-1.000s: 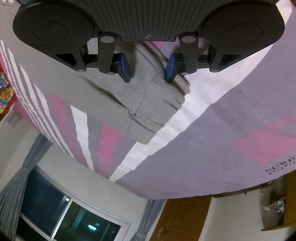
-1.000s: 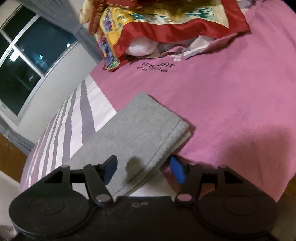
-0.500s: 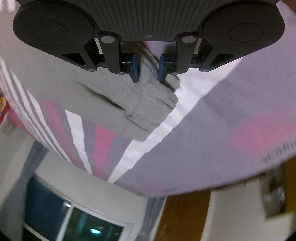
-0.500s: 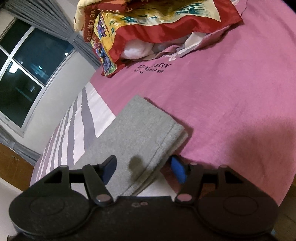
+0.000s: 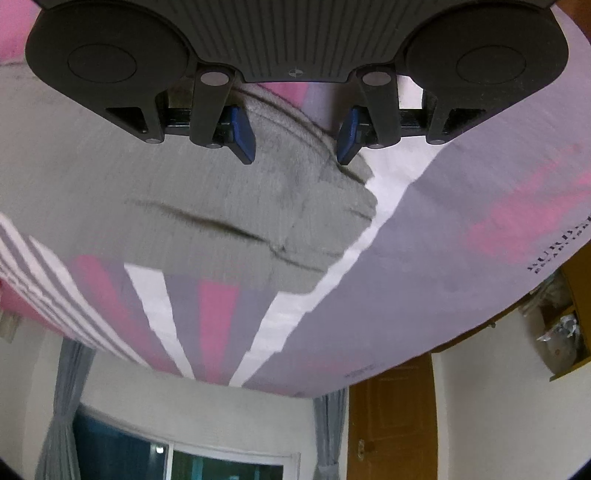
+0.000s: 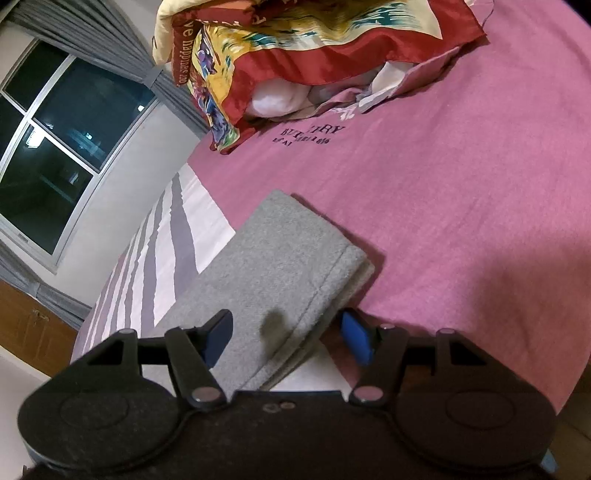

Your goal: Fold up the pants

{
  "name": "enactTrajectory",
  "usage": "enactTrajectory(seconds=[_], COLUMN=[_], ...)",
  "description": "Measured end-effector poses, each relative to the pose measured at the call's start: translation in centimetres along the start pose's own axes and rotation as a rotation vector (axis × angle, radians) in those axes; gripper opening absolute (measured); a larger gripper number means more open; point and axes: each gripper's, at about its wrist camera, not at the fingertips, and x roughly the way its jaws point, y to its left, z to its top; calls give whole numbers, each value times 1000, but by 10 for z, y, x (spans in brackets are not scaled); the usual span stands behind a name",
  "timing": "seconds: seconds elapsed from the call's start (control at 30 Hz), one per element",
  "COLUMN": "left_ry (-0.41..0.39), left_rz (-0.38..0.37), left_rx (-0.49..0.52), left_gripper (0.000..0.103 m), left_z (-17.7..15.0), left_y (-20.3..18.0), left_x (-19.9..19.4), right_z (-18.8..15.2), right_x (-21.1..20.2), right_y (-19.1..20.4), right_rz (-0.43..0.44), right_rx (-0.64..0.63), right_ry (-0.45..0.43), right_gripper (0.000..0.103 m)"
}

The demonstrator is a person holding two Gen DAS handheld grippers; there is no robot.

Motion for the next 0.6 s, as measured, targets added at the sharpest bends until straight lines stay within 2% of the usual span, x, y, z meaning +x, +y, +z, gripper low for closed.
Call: enactTrajectory(seconds=[0.07, 0.13, 0.3, 0.4, 0.43, 0.47, 0.6], left_ry=[5, 8, 9, 12, 14, 17, 30], left_rz=[-2, 2, -1, 0, -2, -11, -43], left_rx=[-3, -10, -22, -32, -39, -55, -98], left_gripper=[50, 56, 59, 66, 68, 68, 70], left_z=[-3, -5, -12, -13, -13, -13, -16], left_y=[0, 1, 3, 6, 7, 10, 19], left_x=[2, 4, 9, 12, 14, 15, 19], right_z=[0, 1, 4, 7, 9, 12, 14], right_x=[0, 2, 5, 9, 10, 10, -12], right_y=[1, 2, 1, -2, -4, -5, 10], right_rz=[-3, -3, 7, -12, -14, -9, 85], right_rx=[5, 8, 13, 28, 51, 66, -8], right_ry=[0, -1, 0, 9, 17, 23, -77], right_gripper=[65, 65, 64, 40, 18, 11, 10])
